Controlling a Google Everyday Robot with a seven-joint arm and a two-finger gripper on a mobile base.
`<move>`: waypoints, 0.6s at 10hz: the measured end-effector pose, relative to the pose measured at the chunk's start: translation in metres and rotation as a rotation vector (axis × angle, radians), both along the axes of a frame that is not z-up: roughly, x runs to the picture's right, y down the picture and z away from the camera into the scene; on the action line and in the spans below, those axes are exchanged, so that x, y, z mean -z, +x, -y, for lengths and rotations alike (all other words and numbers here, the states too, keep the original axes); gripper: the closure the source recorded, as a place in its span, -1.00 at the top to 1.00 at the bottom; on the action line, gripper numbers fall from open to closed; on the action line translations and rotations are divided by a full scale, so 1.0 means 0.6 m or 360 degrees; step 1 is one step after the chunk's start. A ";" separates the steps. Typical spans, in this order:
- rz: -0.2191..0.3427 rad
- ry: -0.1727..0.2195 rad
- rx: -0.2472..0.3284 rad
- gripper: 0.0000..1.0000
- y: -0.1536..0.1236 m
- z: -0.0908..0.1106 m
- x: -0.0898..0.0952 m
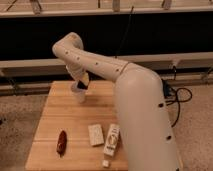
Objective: Place the eraser in the ceramic cup
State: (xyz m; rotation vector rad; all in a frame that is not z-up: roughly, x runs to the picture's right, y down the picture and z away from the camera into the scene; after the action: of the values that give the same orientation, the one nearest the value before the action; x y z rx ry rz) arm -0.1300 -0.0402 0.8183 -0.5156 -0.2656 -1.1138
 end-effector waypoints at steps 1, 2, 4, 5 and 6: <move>0.0009 0.0001 -0.0006 -0.50 -0.002 0.001 -0.002; 0.0031 0.0001 -0.0010 -0.26 -0.008 0.002 -0.005; 0.0056 0.0002 -0.0015 0.10 -0.017 0.003 -0.011; 0.0067 -0.0001 -0.0020 0.31 -0.019 0.003 -0.017; 0.0078 -0.0002 -0.0026 0.52 -0.021 0.005 -0.023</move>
State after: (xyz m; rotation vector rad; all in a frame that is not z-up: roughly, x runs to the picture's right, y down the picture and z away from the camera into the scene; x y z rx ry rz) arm -0.1424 -0.0432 0.8320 -0.4865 -0.3128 -1.1116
